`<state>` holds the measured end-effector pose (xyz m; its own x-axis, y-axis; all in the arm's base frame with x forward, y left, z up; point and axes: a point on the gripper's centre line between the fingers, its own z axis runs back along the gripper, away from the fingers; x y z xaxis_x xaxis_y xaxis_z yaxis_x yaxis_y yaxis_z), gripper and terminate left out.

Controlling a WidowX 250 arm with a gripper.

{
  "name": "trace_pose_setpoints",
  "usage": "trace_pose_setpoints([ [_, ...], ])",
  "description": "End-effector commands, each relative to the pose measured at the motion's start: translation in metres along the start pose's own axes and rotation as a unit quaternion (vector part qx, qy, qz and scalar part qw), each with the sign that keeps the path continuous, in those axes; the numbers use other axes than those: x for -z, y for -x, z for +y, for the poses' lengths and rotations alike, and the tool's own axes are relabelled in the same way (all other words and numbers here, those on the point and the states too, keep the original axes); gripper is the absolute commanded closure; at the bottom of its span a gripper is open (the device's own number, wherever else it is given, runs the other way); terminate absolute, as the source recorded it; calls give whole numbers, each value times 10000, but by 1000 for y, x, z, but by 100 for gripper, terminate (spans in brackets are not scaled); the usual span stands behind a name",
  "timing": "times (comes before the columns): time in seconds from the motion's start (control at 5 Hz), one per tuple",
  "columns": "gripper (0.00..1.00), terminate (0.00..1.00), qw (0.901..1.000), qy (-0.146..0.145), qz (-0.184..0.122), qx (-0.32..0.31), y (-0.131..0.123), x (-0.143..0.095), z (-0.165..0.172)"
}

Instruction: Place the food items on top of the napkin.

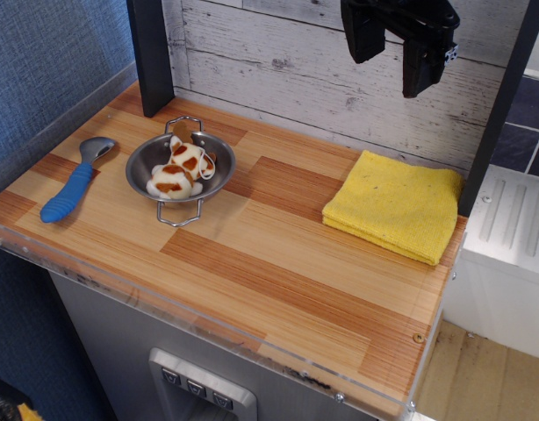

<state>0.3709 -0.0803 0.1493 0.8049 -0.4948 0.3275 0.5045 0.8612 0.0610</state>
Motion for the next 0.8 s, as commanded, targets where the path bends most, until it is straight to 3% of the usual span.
trace_pose_setpoints([
  [0.0,0,0,10000,0,0,0,0,0,0],
  [0.4,0,0,9936,-309,130,-1082,48,-31,52],
  [0.6,0,0,9844,-478,32,-1694,74,-42,81],
])
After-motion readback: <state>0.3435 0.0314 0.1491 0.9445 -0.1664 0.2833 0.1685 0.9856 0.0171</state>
